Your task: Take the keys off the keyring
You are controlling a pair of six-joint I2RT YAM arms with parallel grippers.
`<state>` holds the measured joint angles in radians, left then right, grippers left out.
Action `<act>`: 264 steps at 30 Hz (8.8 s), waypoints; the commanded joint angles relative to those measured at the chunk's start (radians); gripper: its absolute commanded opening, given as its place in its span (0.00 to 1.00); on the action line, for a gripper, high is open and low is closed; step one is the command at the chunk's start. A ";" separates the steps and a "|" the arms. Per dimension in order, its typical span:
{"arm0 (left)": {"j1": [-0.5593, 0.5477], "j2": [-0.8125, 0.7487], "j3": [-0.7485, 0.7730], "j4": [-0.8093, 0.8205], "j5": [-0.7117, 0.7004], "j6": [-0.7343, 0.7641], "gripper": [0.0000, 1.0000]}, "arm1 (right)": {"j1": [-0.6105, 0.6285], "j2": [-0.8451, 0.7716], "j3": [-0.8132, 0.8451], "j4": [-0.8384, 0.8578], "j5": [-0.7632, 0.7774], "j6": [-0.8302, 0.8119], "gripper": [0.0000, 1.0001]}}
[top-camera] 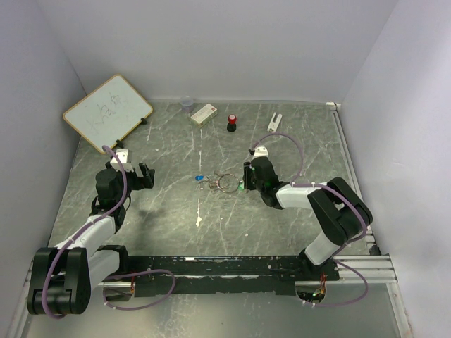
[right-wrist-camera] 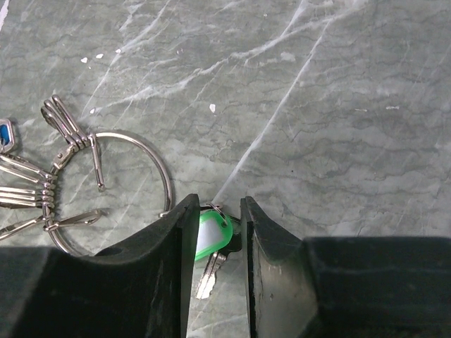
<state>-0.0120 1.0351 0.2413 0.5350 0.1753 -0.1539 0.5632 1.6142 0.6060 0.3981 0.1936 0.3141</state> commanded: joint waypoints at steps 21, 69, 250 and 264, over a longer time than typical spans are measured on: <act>0.004 -0.005 0.030 0.026 0.022 0.010 0.99 | 0.004 0.012 -0.020 0.009 -0.017 0.006 0.00; -0.268 0.006 0.146 0.288 0.620 -0.217 0.73 | 0.358 -0.504 0.331 -0.415 0.032 -0.200 0.00; -0.569 -0.274 0.439 -0.444 -0.069 -0.013 0.23 | 0.613 -0.505 0.118 -0.325 0.461 -0.124 0.00; -0.569 -0.206 0.428 -0.487 -0.122 -0.046 0.33 | 0.639 -0.384 0.501 -0.830 0.543 -0.075 0.00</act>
<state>-0.5789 0.8406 0.6750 0.0395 0.1013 -0.1799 1.1889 1.1946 1.0275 -0.2508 0.6922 0.2131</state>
